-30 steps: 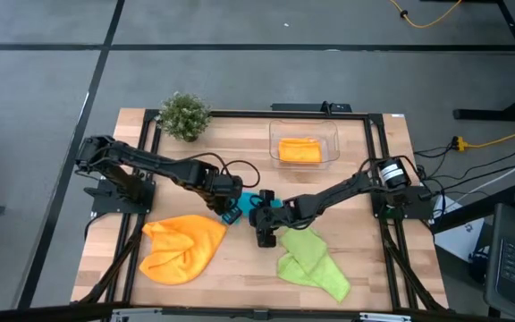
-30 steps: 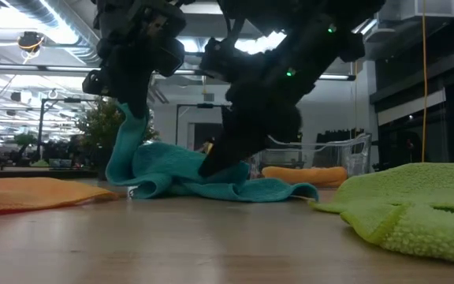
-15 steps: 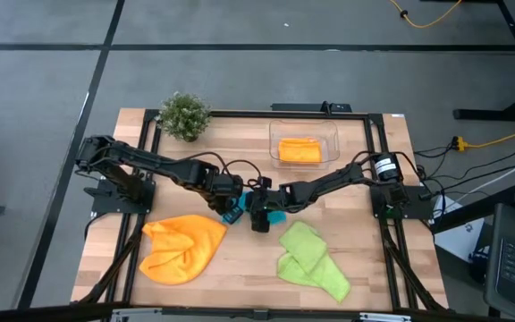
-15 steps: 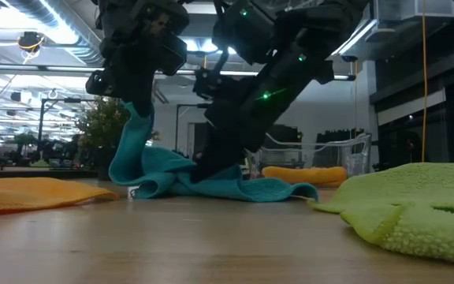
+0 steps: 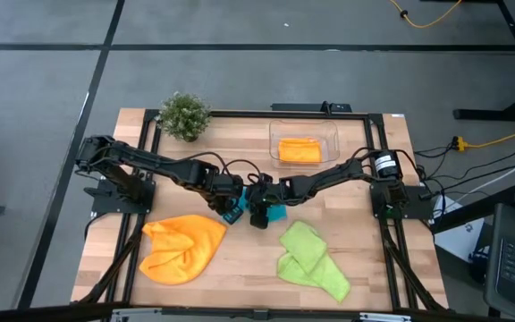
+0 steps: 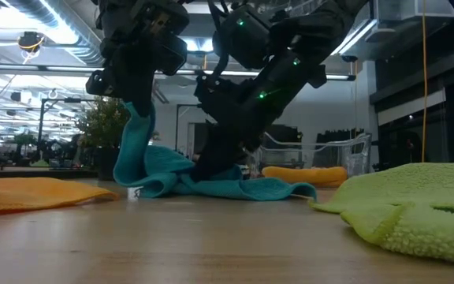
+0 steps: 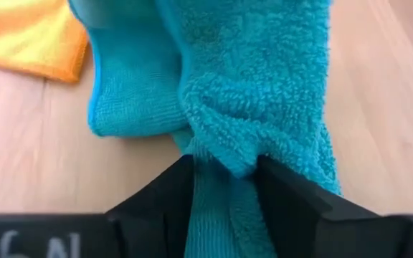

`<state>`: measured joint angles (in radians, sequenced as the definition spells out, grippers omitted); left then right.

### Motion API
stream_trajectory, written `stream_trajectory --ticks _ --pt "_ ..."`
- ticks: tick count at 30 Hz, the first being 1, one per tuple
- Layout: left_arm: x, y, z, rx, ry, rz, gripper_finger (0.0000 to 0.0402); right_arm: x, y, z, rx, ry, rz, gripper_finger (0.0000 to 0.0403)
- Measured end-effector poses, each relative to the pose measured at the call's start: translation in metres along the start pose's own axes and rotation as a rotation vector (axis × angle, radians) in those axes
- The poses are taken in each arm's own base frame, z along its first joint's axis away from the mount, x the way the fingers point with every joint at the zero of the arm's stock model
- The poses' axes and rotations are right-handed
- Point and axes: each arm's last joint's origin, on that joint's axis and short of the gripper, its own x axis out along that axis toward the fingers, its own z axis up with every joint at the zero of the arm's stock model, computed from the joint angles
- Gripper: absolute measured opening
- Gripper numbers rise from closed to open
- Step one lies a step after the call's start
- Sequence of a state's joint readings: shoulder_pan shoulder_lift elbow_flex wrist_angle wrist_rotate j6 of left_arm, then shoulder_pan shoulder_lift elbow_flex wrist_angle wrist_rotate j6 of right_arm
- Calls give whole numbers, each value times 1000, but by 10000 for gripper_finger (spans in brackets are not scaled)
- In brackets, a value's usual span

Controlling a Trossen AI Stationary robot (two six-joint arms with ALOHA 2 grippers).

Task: Fold microfiber towels
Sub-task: Fold the blue microfiber cloth

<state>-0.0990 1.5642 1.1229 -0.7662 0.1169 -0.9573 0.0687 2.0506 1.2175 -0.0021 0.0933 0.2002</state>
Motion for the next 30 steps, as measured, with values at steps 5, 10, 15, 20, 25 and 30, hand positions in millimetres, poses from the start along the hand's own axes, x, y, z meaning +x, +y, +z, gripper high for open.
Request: stream_trajectory --ticks 5,10,15,20,25,30 --pt "0 0 0 0 7 -5 0 1 -7 1 104 2 4 156" --pt "0 0 0 0 7 -5 0 1 -18 3 194 7 18 160" --pt "0 0 0 0 7 -5 0 2 -30 5 311 23 62 160" --pt "0 0 0 0 7 -5 0 2 -38 6 340 27 67 159" --pt "0 0 0 0 7 -5 0 2 -42 7 360 58 169 146" --pt "0 0 0 0 7 -5 0 1 -48 7 433 89 256 141"
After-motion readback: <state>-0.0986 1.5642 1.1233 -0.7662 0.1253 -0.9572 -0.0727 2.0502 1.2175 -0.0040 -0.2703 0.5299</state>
